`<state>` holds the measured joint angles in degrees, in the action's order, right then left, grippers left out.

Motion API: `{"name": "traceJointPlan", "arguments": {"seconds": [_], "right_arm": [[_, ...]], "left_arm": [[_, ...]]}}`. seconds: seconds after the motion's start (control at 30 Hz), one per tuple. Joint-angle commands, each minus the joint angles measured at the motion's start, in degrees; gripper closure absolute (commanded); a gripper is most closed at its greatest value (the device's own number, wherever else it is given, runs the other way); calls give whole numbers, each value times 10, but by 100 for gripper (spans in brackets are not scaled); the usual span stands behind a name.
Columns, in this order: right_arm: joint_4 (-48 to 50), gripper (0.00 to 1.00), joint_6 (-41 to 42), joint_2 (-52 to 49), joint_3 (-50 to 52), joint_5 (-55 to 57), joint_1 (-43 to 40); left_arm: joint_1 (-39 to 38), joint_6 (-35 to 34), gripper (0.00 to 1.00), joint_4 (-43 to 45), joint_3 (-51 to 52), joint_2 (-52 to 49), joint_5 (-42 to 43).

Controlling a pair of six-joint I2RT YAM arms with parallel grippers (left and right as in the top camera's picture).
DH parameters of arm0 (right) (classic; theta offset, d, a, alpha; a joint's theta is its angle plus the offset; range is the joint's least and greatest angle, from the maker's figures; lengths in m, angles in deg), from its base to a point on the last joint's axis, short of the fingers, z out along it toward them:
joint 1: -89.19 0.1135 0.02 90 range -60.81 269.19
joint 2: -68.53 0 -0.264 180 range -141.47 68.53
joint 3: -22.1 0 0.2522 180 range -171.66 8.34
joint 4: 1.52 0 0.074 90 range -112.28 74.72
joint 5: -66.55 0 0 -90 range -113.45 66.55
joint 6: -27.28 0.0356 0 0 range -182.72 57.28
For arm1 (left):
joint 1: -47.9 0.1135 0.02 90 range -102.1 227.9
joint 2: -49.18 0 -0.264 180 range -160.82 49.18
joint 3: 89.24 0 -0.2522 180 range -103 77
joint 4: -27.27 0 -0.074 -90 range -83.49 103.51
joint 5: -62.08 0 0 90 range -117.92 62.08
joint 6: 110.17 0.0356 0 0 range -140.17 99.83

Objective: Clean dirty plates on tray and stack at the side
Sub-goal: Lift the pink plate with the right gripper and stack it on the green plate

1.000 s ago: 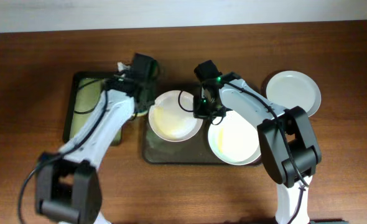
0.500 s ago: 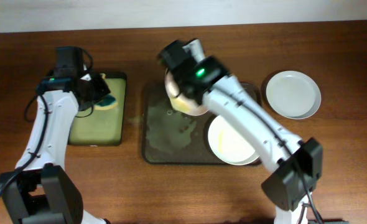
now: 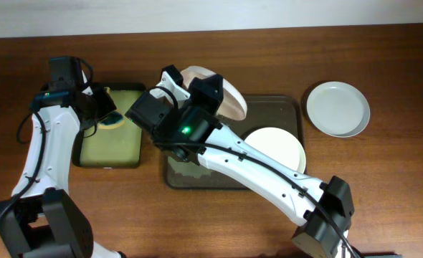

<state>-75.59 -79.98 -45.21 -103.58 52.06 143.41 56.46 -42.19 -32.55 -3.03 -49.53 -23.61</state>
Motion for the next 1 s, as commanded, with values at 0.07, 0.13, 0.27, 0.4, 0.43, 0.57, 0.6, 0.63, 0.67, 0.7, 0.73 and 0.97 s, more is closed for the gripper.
{"name": "traceJointPlan", "arguments": {"seconds": [0.07, 0.13, 0.27, 0.4, 0.43, 0.57, 0.6, 0.63, 0.67, 0.7, 0.73, 0.97], "right_arm": [[3, 96, 46, 15, -9, -59, -8], [-9, 96, 95, 11, 4, -274, -43], [-61, 96, 179, 21, 7, -202, -84], [-58, 96, 235, 86, -3, -253, -87], [-48, 96, 235, 80, 5, -268, -107], [-95, 96, 238, 34, 23, -426, -213], [-84, 96, 238, 36, 23, -497, -246], [-72, 96, 238, 42, 23, -561, -279], [-62, 96, 237, 48, 23, -625, -316], [-54, 96, 237, 49, 23, -708, -373], [-55, 96, 237, 48, 23, -763, -424], [-41, 96, 231, 43, 112, -939, -777]], "left_arm": [[2, 12, 100, 1, 5, 12, 0], [2, 11, 100, -3, 5, 12, -15], [2, 11, 100, -5, 5, 12, -16], [2, 11, 100, -5, 5, 12, -16], [2, 11, 100, -5, 5, 12, -16], [2, 11, 100, -5, 5, 12, -15], [2, 11, 100, -5, 5, 12, -15], [2, 11, 100, -6, 5, 12, -15], [2, 11, 100, -7, 5, 12, -15], [2, 11, 100, -7, 5, 12, -15], [2, 11, 100, -7, 5, 12, -15], [2, 11, 100, -7, 5, 12, -15]]}}
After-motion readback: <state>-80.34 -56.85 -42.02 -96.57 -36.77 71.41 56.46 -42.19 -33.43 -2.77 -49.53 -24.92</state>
